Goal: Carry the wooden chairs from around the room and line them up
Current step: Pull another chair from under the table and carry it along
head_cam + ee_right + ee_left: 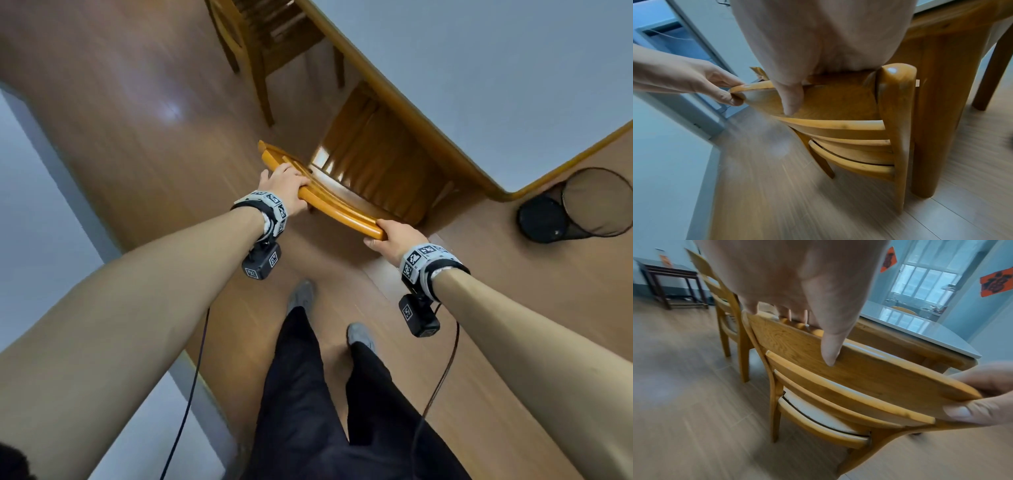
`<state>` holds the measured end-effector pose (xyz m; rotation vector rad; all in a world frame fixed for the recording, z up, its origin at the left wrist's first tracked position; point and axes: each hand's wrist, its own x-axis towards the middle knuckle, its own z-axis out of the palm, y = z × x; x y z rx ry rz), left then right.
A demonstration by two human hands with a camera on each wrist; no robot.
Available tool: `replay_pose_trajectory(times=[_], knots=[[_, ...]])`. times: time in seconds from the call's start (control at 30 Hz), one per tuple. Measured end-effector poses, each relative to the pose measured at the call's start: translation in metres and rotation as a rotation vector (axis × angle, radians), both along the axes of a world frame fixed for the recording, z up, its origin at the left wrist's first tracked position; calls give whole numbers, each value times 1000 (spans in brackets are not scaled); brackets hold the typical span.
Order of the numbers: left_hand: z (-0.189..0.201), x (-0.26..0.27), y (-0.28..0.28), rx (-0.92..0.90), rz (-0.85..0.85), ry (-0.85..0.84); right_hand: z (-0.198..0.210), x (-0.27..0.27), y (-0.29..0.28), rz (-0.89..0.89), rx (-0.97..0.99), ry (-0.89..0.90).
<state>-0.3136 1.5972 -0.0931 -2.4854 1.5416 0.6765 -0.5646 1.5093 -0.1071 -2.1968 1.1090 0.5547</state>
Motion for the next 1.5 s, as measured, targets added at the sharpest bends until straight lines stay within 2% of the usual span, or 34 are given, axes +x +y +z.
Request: replay_pose_trajectory(times=[0.33, 0.63, 0.77, 1.0, 1.17, 1.5], knots=[[2, -145, 135, -35, 293, 1, 10, -97, 36, 352, -29, 9], [-3, -295, 213, -59, 529, 42, 9, -186, 65, 582, -109, -3], [-17, -373, 237, -98, 640, 15, -2, -236, 75, 684, -125, 23], [-31, -477, 253, -105, 754, -27, -18, -311, 84, 810, -206, 20], [-28, -536, 248, -131, 841, -36, -18, -350, 68, 906, -180, -1], [-22, -666, 169, -105, 1126, -15, -21, -410, -21, 1146, -143, -66]])
